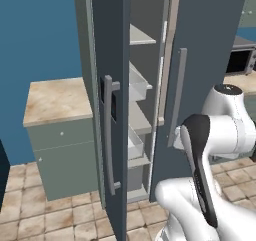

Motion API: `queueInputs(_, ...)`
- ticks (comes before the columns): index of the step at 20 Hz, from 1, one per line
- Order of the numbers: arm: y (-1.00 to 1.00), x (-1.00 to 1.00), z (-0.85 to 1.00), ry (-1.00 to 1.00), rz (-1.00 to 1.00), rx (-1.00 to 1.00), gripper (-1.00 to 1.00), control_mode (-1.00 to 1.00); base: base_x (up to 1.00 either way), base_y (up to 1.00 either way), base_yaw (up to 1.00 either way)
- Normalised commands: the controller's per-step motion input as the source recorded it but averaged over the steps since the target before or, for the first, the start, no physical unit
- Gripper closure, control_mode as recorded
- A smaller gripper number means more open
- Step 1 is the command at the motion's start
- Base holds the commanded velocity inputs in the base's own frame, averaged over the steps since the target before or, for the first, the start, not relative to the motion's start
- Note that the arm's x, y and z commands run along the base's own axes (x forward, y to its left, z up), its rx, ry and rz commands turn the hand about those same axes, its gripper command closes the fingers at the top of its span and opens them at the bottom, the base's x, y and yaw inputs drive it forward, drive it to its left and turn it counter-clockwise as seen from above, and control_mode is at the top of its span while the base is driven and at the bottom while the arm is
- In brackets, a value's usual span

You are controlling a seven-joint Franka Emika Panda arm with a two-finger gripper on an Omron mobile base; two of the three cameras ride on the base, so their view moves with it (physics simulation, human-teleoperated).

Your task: Store the kebab skewer in the freezer for long-term storage. Close the freezer door after placing the cooked food.

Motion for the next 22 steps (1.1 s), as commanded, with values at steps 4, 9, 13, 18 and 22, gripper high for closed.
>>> queueInputs(4, 0.93, 0.04, 0.03, -0.23, -0.36, -0.20, -1.00, -1.00, 0.00, 0.00, 0.00)
queueInputs(9, 0.76, 0.25, 0.01, -0.08, -0.32, -0.18, -1.00, -1.00, 0.00, 0.00, 0.00)
queueInputs(13, 0.68, 0.25, 0.06, -0.10, -0.27, -0.22, -1.00, -1.00, 0.00, 0.00, 0.00)
queueInputs(18, 0.75, 0.24, 0.02, -0.17, -0.27, -0.27, -1.00, -1.00, 0.00, 0.00, 0.00)
queueInputs(22, 0.54, 0.43, 0.00, -0.10, -0.23, -0.19, -1.00, -1.00, 0.00, 0.00, 0.00)
